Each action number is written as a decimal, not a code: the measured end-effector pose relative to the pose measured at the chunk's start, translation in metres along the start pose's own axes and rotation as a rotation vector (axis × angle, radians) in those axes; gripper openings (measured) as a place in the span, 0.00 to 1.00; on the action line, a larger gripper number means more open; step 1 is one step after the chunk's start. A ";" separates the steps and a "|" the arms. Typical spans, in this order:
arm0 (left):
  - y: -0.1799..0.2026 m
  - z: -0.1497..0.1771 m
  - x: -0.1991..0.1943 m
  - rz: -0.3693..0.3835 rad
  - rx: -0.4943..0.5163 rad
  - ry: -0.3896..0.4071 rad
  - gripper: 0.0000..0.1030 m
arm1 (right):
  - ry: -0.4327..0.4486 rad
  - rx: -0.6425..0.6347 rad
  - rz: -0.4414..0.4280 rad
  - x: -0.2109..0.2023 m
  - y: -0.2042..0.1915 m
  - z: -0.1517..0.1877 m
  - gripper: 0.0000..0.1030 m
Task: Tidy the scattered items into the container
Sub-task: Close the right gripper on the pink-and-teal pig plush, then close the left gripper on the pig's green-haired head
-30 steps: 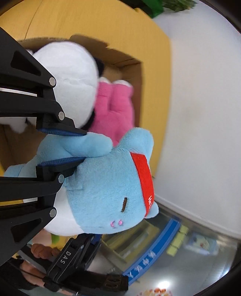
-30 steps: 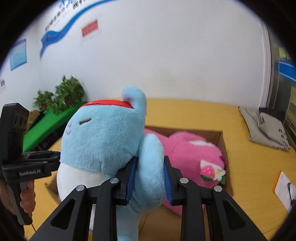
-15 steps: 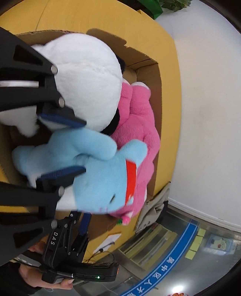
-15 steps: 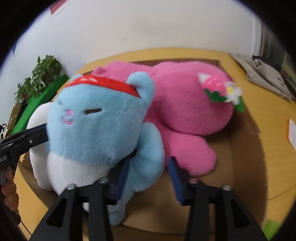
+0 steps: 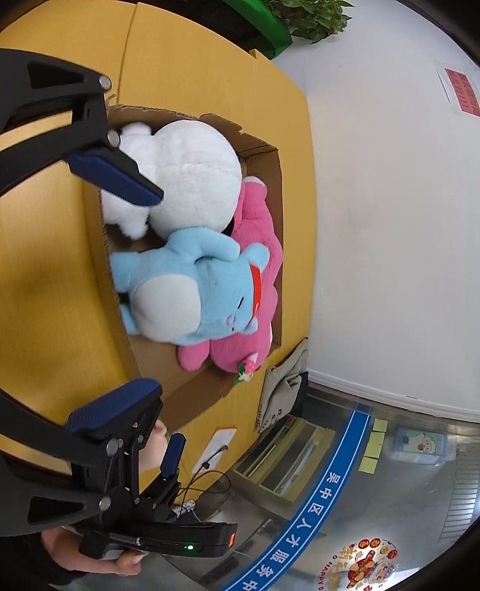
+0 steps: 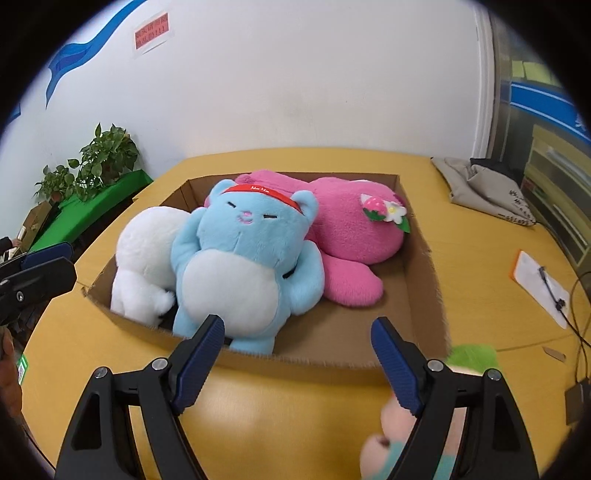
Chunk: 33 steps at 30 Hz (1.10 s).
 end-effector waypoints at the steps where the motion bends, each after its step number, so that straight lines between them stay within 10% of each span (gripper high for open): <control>1: 0.005 0.001 -0.004 0.003 -0.003 0.005 0.99 | 0.004 -0.004 0.005 -0.006 -0.001 0.003 0.79; 11: 0.074 0.012 -0.003 0.111 0.039 -0.040 0.99 | 0.127 0.115 -0.022 -0.078 0.051 0.032 0.80; 17: 0.121 0.018 0.023 0.201 0.055 -0.094 0.99 | -0.029 0.183 0.047 -0.052 0.098 0.082 0.81; 22: 0.147 0.022 0.045 0.236 0.066 -0.143 0.99 | -0.114 0.170 0.016 -0.025 0.099 0.114 0.81; 33: 0.189 0.044 0.084 0.341 0.095 -0.251 0.99 | -0.019 -0.016 -0.083 -0.038 0.069 0.135 0.75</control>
Point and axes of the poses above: each gripper's, at about its wrist camera, not at the fingertips, and x roughly the way its jaws point, y to its right, z to its underside, the point moved 10 cm from there along x, roughly the way its jaws point, and after that the axes turned 2 degrees about -z, right-handed, at the moved point
